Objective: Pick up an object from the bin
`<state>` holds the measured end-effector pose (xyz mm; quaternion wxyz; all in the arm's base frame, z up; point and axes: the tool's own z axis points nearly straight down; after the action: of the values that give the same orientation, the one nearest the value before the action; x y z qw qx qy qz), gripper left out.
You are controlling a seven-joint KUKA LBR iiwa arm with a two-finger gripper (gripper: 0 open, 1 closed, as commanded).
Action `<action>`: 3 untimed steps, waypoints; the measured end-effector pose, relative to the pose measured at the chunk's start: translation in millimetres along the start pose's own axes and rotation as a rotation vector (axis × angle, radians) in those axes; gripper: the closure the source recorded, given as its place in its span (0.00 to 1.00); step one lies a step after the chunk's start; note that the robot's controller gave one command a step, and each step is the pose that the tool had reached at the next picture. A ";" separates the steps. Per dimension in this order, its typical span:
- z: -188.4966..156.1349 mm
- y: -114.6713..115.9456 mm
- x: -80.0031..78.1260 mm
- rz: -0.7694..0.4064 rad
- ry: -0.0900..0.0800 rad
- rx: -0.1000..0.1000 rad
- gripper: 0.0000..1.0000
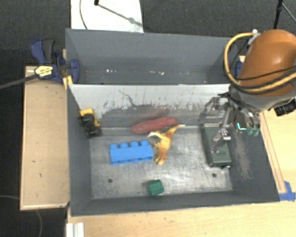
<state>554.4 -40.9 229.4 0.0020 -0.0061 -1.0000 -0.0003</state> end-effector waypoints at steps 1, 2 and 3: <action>-3.8 0.1 -1.5 -0.001 -0.008 0.001 0.00; 39.8 13.4 -2.2 0.045 -0.014 0.000 0.00; 97.0 35.4 2.3 0.095 -0.002 0.000 0.00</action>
Offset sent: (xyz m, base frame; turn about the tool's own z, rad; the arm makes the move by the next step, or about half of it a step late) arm -0.0018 0.0438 -0.1396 0.1578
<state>552.2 -5.4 132.4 0.0010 -0.0537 -0.9986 -0.0001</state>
